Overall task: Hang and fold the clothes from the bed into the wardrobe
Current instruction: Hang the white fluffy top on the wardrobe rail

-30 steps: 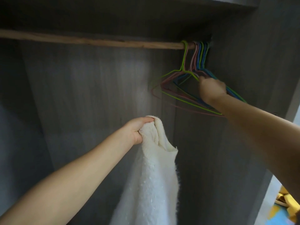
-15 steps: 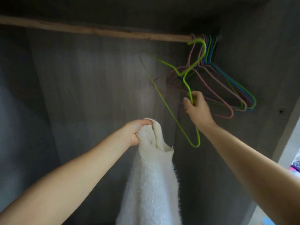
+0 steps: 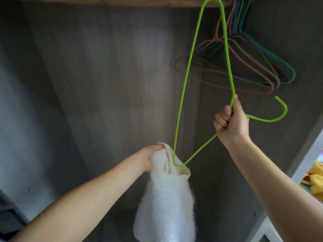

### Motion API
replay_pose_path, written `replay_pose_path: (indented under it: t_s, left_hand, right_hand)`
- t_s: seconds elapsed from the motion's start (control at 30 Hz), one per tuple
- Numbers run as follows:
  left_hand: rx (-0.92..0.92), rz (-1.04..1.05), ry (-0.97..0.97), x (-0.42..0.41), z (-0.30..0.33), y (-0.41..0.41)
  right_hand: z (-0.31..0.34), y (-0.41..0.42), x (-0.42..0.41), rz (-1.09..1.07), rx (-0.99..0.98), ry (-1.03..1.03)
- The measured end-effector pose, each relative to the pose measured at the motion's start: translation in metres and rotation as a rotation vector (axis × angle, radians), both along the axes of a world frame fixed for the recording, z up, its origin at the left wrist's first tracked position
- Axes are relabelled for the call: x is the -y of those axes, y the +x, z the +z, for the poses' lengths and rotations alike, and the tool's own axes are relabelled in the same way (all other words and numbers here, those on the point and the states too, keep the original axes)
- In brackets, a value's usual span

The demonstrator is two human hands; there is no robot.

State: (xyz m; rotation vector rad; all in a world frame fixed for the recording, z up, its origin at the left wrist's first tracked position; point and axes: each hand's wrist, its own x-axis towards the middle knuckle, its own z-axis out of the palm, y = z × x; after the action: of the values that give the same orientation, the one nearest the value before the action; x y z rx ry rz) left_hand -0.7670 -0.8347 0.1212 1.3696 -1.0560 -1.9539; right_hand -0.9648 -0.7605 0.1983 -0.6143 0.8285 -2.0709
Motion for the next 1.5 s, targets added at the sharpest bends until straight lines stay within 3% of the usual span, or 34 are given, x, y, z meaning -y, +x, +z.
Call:
replay_pose_path:
  t_s: [0.27, 0.43, 0.67, 0.77, 0.93, 1.07, 1.17, 1.2, 1.3, 1.33, 1.43, 1.5]
  left_hand:
    - [-0.015, -0.218, -0.070, 0.014, 0.050, 0.050]
    - [-0.047, -0.388, -0.145, 0.019, 0.070, 0.069]
    - [0.030, -0.238, -0.117, 0.048, 0.053, 0.106]
    - [-0.041, -0.196, -0.032, 0.051, 0.045, 0.102]
    - [-0.116, -0.156, 0.048, 0.053, 0.048, 0.079]
    - [-0.060, -0.295, 0.026, 0.054, 0.047, 0.062]
    - [0.061, -0.322, -0.098, 0.050, 0.041, 0.050]
    - [0.152, -0.320, -0.233, 0.047, 0.039, 0.047]
    - [0.720, -0.307, -0.990, 0.036, 0.028, 0.032]
    - [0.820, -0.310, -1.152, 0.028, 0.026, 0.026]
    - [0.699, -0.336, -1.296, 0.008, 0.022, 0.007]
    - [0.646, -0.399, -1.312, -0.001, 0.018, -0.003]
  right_hand:
    - [-0.007, 0.073, -0.028, 0.111, -0.183, -0.034]
    - [-0.058, 0.122, -0.039, 0.207, -0.557, 0.181]
    - [-0.059, 0.111, -0.087, 0.211, -0.901, 0.348]
    - [-0.050, 0.109, -0.101, 0.258, -1.065, 0.489]
    - [-0.034, 0.106, -0.116, 0.261, -1.137, 0.698]
    - [-0.027, 0.101, -0.124, 0.242, -1.120, 0.816]
    - [-0.028, 0.093, -0.130, 0.259, -1.050, 0.844]
    - [-0.028, 0.091, -0.132, 0.264, -1.047, 0.860]
    - [-0.033, 0.087, -0.132, 0.288, -1.186, 0.955]
    - [-0.034, 0.086, -0.131, 0.302, -1.255, 0.985]
    - [-0.037, 0.088, -0.123, 0.328, -1.344, 1.085]
    - [-0.034, 0.089, -0.114, 0.392, -1.253, 1.101]
